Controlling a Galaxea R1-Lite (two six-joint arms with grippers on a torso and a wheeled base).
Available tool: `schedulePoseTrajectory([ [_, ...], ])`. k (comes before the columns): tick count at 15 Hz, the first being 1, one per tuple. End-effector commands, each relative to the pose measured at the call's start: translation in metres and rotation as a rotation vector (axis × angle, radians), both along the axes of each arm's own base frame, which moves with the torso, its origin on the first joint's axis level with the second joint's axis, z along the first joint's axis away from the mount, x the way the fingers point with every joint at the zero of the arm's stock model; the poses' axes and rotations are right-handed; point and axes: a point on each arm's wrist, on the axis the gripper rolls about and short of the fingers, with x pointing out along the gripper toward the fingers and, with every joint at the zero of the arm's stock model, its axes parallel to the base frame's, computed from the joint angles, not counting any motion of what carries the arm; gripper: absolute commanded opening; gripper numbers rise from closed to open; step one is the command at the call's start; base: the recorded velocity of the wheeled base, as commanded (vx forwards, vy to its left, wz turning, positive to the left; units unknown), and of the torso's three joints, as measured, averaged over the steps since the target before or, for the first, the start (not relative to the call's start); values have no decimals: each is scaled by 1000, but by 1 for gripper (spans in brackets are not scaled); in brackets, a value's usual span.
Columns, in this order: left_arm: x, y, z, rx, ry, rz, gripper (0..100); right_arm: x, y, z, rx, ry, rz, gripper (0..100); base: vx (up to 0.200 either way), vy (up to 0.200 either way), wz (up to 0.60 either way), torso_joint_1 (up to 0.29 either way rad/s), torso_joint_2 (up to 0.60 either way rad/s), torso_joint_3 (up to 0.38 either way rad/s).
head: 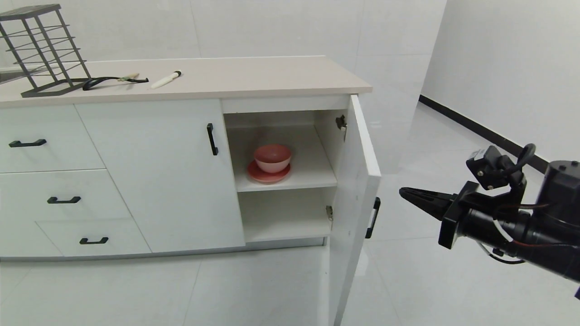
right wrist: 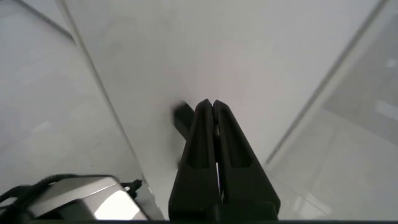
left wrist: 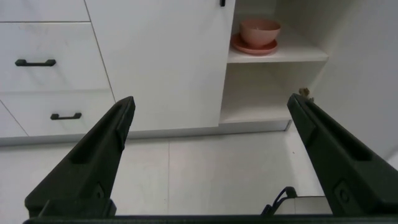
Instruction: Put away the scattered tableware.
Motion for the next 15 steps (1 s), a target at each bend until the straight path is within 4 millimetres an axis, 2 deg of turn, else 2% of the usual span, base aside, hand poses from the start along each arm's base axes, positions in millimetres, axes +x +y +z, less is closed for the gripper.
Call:
schedulePoseTrajectory([
  [1, 0, 0, 0, 0, 0, 0, 100, 1, -4, 1, -1, -7, -35, 0, 0, 0, 0, 0, 0, 0],
  [4, 0, 0, 0, 0, 0, 0, 100, 8, -4, 4, 4, -29, -49, 0, 0, 0, 0, 0, 0, 0],
  [9, 0, 0, 0, -2, 0, 0, 100, 30, 3, -5, 22, -72, -49, 0, 0, 0, 0, 0, 0, 0],
  [15, 0, 0, 0, -5, 0, 1, 100, 28, 2, -5, 23, -78, -49, 0, 0, 0, 0, 0, 0, 0],
])
